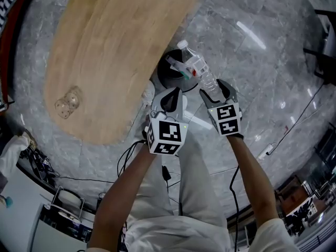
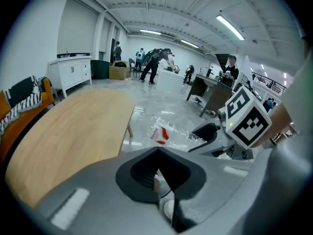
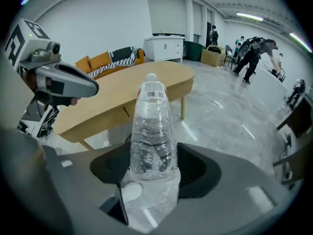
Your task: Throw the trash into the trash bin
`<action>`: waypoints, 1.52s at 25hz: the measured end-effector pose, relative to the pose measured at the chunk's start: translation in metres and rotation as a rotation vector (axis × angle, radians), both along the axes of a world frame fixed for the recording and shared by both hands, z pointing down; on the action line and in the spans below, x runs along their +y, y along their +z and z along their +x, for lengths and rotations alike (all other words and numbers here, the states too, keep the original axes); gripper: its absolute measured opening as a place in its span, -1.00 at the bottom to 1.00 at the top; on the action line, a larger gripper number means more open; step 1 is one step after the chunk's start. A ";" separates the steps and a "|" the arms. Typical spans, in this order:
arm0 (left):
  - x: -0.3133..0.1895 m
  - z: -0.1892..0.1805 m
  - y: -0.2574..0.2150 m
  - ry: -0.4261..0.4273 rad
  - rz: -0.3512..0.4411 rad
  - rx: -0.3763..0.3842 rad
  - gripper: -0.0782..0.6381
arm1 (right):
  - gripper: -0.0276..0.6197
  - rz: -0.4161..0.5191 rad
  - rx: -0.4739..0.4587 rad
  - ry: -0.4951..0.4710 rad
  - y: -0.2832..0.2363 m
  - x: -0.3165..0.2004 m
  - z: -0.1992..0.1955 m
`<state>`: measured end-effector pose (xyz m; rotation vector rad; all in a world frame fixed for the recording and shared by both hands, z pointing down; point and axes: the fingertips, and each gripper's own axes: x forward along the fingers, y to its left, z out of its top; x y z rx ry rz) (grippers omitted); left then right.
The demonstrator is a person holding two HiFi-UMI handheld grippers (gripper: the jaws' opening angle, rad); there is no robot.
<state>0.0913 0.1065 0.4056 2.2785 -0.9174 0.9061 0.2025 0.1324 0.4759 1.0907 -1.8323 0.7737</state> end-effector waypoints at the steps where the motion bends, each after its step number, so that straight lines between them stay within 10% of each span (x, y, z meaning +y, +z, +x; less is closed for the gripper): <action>1: 0.004 0.002 0.004 -0.001 -0.004 0.001 -0.78 | 0.07 -0.015 0.004 -0.003 0.007 0.007 0.000; 38: 0.048 -0.018 0.158 -0.043 -0.155 -0.064 -0.78 | 0.08 -0.403 0.239 -0.194 0.194 0.073 -0.019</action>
